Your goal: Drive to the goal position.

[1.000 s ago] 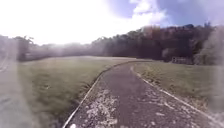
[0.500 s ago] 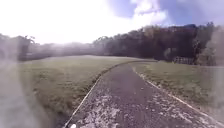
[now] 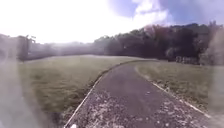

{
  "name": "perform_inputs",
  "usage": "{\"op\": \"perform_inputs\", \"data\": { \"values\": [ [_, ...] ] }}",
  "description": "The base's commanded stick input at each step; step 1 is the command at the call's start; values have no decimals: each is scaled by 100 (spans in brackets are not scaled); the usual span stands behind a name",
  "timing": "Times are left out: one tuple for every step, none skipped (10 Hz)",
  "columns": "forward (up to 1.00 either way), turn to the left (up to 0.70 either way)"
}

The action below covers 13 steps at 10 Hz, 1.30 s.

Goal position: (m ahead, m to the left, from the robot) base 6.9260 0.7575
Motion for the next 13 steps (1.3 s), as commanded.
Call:
{"op": "perform_inputs", "data": {
  "values": [
    [70, -12],
    [70, -10],
    [70, 0],
    [70, 0],
    [70, 0],
    [70, 0],
    [70, 0],
    [70, 0],
    [70, 0],
    [70, 0],
    [70, 0],
    [70, 0],
    [70, 0]
  ]
}}
